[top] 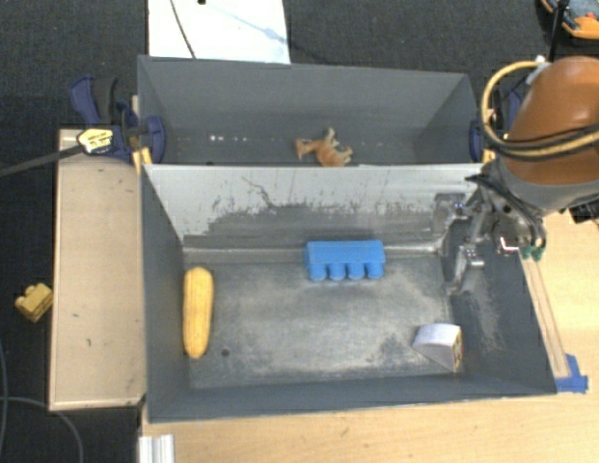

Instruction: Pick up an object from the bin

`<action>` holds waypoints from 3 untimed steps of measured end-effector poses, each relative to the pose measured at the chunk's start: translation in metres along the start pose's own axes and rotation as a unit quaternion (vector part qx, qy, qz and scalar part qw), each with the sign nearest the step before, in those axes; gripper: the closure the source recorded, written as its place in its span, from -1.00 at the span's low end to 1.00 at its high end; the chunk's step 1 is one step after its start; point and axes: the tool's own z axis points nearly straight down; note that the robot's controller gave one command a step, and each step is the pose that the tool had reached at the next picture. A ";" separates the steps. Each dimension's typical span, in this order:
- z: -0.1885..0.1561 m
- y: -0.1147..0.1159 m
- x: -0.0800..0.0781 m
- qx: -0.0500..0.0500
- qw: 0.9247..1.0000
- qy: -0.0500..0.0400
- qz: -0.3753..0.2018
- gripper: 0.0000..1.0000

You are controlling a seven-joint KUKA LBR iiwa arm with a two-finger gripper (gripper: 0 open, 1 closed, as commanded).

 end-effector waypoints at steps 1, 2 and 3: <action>-0.005 0.000 -0.001 0.001 1.000 -0.004 -0.001 -1.00; 0.066 -0.016 0.030 0.001 0.999 -0.006 -0.039 -1.00; 0.069 -0.061 0.071 0.001 0.992 -0.002 -0.129 -1.00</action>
Offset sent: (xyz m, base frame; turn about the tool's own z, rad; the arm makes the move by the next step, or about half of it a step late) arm -0.0695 -0.0361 -0.1541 -0.1655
